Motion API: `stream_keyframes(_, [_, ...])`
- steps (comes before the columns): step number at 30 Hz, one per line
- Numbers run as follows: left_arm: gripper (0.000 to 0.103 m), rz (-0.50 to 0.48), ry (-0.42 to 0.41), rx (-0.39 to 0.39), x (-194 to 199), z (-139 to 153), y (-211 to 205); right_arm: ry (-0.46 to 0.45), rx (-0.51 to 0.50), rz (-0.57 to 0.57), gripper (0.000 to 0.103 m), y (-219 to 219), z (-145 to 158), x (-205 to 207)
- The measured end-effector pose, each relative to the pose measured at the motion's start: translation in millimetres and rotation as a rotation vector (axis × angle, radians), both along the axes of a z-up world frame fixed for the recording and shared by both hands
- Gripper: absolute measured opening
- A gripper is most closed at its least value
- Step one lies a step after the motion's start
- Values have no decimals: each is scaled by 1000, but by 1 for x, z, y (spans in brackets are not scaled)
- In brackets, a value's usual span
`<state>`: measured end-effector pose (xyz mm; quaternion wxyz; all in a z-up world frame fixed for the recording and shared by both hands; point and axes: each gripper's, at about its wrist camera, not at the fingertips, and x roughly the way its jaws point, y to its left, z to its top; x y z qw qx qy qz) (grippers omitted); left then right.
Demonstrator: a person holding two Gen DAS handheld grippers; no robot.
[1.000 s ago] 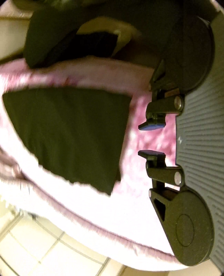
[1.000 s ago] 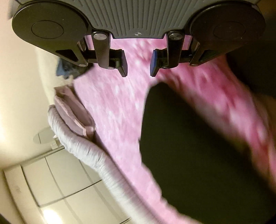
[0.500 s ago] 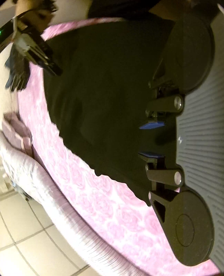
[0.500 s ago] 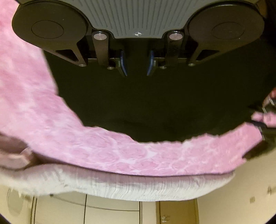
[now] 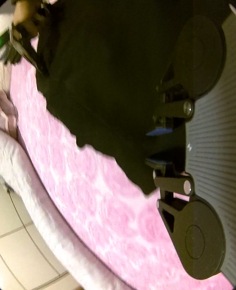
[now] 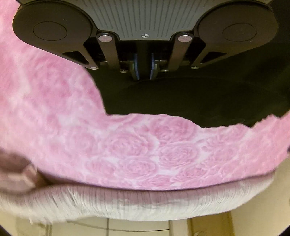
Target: Fold clothes
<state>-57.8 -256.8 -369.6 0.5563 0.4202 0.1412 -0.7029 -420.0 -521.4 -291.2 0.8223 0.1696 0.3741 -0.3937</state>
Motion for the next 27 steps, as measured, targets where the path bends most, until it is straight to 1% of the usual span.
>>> stream_keyframes(1, [14, 16, 10, -4, 5, 5, 0, 13, -34, 6, 13, 6, 5, 2])
stream_keyframes(2, [14, 29, 25, -9, 9, 9, 0, 1, -62, 28, 15, 11, 10, 4])
stream_keyframes(4, [15, 36, 63, -21, 13, 18, -6, -40, -105, 135, 23, 18, 19, 11])
stream_keyframes(5, [16, 33, 82, -25, 14, 21, -11, -40, -121, 190, 35, 20, 22, 17])
stream_keyframes(6, [19, 26, 107, -26, 14, 24, -17, -32, -126, 246, 45, 21, 23, 24])
stream_keyframes(7, [21, 14, 136, -27, 13, 27, -23, -24, -130, 303, 46, 22, 24, 31])
stream_keyframes(8, [22, 11, 143, -25, 12, 26, -26, -15, -133, 353, 47, 23, 24, 38])
stream_keyframes(10, [24, 14, 136, -20, 12, 23, -31, 8, -127, 419, 47, 22, 19, 52])
stream_keyframes(11, [24, 16, 133, -17, 11, 21, -33, 16, -115, 432, 47, 19, 14, 58])
stream_keyframes(13, [24, 19, 126, -12, 11, 18, -38, 32, -89, 428, 47, 10, 4, 68])
stream_keyframes(14, [24, 20, 123, -9, 11, 16, -40, 29, -82, 405, 46, 3, -1, 70])
stream_keyframes(16, [25, 23, 117, -4, 11, 13, -44, -14, -51, 361, 46, -10, -8, 74])
stream_keyframes(17, [26, 24, 113, -1, 10, 11, -47, -20, -37, 347, 46, -12, -11, 76])
stream_keyframes(19, [27, 27, 107, 4, 10, 7, -51, -4, -33, 340, 47, -12, -16, 81])
stream_keyframes(22, [26, 32, 97, 12, 9, 2, -58, 6, -58, 290, 47, -2, 0, 77])
stream_keyframes(25, [26, 29, 91, -7, 11, 20, -35, 32, -96, 233, 47, 25, 25, 65])
stream_keyframes(27, [27, 23, 96, -18, 10, 32, -15, 22, -80, 204, 47, 48, 38, 52])
